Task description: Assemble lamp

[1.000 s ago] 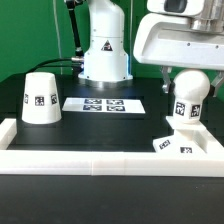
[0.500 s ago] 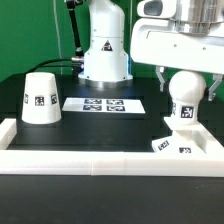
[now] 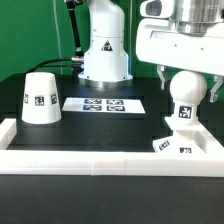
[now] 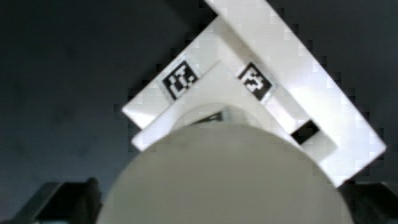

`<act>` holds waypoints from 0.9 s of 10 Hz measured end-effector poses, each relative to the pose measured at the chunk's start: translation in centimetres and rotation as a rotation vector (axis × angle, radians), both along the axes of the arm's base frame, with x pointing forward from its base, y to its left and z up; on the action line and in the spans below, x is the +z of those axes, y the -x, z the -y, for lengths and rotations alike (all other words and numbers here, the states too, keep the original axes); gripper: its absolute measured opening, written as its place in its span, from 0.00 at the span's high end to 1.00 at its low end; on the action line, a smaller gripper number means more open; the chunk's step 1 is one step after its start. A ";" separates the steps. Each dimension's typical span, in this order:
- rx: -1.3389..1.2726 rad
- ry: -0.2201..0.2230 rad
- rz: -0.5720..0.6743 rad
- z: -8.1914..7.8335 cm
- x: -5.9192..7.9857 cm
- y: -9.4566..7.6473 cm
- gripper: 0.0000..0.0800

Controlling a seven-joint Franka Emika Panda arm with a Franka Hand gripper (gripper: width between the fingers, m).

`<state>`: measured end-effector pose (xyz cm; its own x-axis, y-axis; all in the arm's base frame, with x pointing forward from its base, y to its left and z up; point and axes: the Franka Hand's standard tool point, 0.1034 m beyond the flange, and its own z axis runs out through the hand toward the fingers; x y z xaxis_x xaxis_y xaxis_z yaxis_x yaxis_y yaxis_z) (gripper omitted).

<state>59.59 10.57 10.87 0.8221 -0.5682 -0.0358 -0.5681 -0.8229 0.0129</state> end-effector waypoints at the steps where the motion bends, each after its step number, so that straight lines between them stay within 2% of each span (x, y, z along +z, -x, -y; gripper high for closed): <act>1: 0.068 -0.001 0.005 -0.3 0.1 0.0 0.15; 4: 0.401 -0.012 0.027 -0.6 0.3 -0.3 0.13; 7: 0.599 -0.018 0.026 -0.5 0.2 -0.2 0.13; 9: 0.857 -0.015 0.053 -0.2 0.1 -0.6 0.13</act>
Offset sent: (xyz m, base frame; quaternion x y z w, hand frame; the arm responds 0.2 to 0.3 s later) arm -0.0047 0.0007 0.0046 0.0028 -0.0009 -0.2865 0.9581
